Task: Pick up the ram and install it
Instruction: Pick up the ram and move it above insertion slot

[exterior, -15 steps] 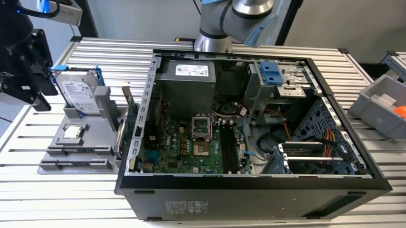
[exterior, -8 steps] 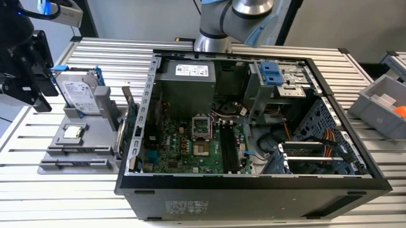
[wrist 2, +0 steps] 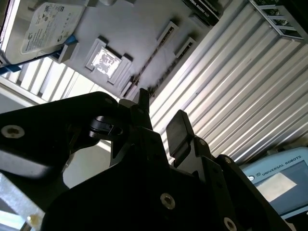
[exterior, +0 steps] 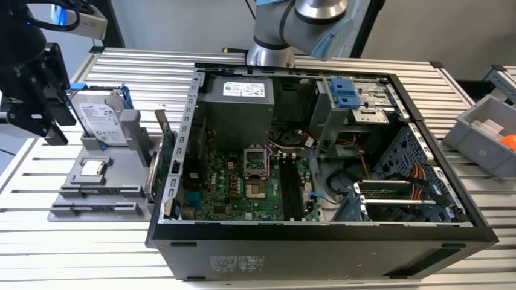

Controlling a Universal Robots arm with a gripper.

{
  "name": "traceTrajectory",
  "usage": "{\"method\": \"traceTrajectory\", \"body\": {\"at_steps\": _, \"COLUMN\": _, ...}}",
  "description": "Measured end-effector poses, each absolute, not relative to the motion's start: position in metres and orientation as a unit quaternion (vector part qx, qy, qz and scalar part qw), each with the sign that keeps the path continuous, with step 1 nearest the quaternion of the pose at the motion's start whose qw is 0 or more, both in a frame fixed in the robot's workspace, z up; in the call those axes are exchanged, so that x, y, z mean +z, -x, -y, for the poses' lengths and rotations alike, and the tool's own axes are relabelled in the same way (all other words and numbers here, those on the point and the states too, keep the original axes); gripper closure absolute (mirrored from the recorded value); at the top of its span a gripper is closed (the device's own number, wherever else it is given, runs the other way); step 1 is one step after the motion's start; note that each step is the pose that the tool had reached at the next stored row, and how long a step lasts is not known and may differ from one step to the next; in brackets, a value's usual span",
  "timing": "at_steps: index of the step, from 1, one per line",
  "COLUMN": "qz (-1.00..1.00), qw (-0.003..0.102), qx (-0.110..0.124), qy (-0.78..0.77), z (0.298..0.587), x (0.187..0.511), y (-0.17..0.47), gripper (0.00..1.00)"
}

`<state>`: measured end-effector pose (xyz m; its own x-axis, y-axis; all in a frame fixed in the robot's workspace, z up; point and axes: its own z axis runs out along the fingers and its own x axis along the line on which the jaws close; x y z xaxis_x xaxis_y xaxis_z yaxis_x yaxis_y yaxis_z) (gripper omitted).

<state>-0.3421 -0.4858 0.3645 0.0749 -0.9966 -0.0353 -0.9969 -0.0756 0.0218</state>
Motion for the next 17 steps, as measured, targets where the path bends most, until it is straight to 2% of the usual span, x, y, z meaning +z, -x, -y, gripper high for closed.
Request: {"method": "traceTrajectory", "body": {"at_steps": 17, "qz": -0.68, "qw": 0.004, "qx": 0.02, "qy": 0.733, "z": 0.4856, "x": 0.354, "y": 0.3421, "gripper": 0.0}}
